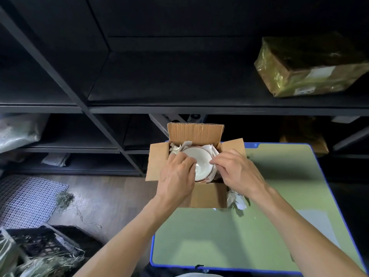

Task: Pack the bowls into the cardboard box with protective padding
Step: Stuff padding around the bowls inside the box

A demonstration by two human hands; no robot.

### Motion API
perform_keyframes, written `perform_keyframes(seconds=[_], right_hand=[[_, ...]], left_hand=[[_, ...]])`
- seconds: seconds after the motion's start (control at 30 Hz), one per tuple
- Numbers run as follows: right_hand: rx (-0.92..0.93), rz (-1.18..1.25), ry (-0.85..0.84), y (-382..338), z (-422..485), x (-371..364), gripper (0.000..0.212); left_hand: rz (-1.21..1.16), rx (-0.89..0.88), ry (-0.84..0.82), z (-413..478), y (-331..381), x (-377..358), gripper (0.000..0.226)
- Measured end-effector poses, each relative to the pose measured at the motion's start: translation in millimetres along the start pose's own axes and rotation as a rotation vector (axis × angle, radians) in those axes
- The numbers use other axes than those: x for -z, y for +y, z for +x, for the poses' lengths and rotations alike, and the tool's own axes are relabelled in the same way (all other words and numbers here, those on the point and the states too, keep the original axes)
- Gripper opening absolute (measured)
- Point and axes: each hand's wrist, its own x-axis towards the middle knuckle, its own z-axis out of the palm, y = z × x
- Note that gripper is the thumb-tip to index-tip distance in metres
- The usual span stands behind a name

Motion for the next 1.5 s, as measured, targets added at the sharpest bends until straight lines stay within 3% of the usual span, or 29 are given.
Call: perform_keyframes(seconds=[0.33, 0.57, 0.87, 0.97, 1.17, 1.4, 1.5], right_hand=[[-0.155, 0.000, 0.056, 47, -54, 30, 0.016], [-0.329, -0.035, -0.135, 105, -101, 6, 0.027], [-0.342, 0.037, -0.304, 135, -101, -37, 0.058], [-0.308, 0.027, -0.353, 137, -87, -56, 0.060], [-0.345, 0.004, -0.372, 142, -87, -66, 0.039], [-0.332, 0.089, -0.263, 144, -103, -32, 0.047], [-0.309, 0.185, -0.244, 136, -107, -7, 0.044]], left_hand=[[-0.165, -0.138, -0.300, -16, 82, -37, 0.025], [-0.086, -0.262, -0.513, -38, 116, -78, 0.028], [0.218, -0.083, -0.684, -34, 126, -120, 0.033], [0.242, -0.079, -0.718, -37, 128, -127, 0.035], [0.224, -0.019, -0.776, -59, 134, -121, 0.032], [0.041, 0.133, -0.621, -62, 142, -117, 0.022], [0.000, 0.167, -0.570, -58, 145, -118, 0.042]])
